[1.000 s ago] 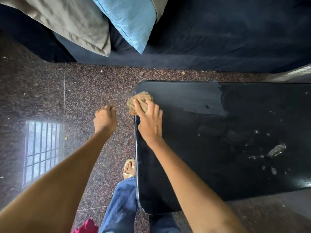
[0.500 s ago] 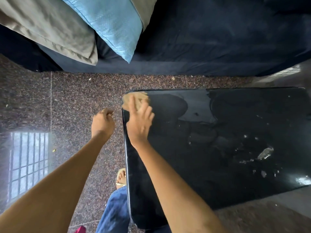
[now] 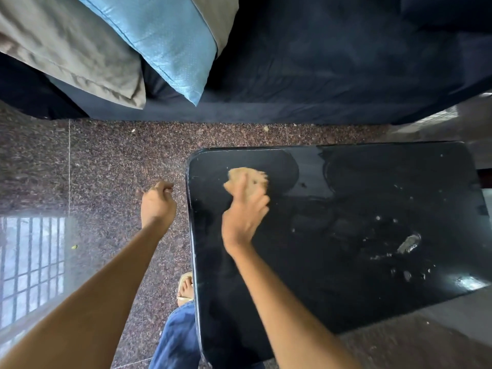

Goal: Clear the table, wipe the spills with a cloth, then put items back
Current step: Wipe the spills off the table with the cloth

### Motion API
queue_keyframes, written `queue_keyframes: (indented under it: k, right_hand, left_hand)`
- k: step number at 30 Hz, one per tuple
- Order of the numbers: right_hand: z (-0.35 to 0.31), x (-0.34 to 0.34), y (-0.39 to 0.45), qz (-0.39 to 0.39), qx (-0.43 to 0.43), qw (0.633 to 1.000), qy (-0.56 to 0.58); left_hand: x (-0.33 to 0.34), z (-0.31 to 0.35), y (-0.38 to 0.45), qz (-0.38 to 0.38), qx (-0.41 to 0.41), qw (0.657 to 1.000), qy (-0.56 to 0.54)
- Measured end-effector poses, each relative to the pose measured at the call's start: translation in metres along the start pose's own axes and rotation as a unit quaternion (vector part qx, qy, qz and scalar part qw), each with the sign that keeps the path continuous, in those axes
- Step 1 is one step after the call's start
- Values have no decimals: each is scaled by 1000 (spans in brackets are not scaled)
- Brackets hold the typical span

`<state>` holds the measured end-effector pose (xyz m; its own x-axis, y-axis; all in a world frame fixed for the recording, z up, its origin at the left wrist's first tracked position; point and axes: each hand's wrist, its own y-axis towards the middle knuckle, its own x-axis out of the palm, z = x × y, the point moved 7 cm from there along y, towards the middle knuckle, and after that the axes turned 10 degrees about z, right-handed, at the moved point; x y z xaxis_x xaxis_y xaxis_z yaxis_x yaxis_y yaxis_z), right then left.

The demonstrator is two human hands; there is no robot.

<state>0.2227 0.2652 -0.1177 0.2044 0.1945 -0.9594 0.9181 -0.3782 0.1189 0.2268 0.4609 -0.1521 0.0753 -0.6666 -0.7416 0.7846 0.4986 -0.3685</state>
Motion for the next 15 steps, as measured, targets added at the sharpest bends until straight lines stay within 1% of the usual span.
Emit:
queue_keyframes:
  k: [2, 3, 4, 6, 8, 9, 11, 13, 15]
  right_hand:
    - [-42, 8, -25, -24, -137, 990, 19]
    - [-57, 11, -23, -31, -190, 981, 27]
    - [-69, 13, -14, -31, -224, 973, 35]
    - [-78, 16, 11, -23, -251, 967, 34]
    - [-70, 16, 39, -31, -229, 973, 20]
    - [-60, 16, 53, -40, -202, 979, 14]
    - [-29, 10, 71, -32, -140, 990, 8]
    - [8, 4, 72, -8, -93, 996, -10]
    - [27, 0, 49, 12, -68, 997, -21]
  left_hand:
    - [-2, 1, 0, -6, 10, 1000, -3]
    - [-5, 1, 1, -7, 16, 1000, -4]
    - [-7, 0, 3, -7, 19, 1000, -4]
    - [-13, -4, 6, 0, 17, 1000, 4]
    - [-18, -4, 6, 10, 18, 1000, 17]
    - [-19, -3, 5, 12, 20, 999, 25]
    - [-22, 0, 4, 14, 17, 999, 26]
    - [-16, 7, 4, 11, 14, 1000, 15]
    - [-15, 12, 3, 8, 13, 1000, 8]
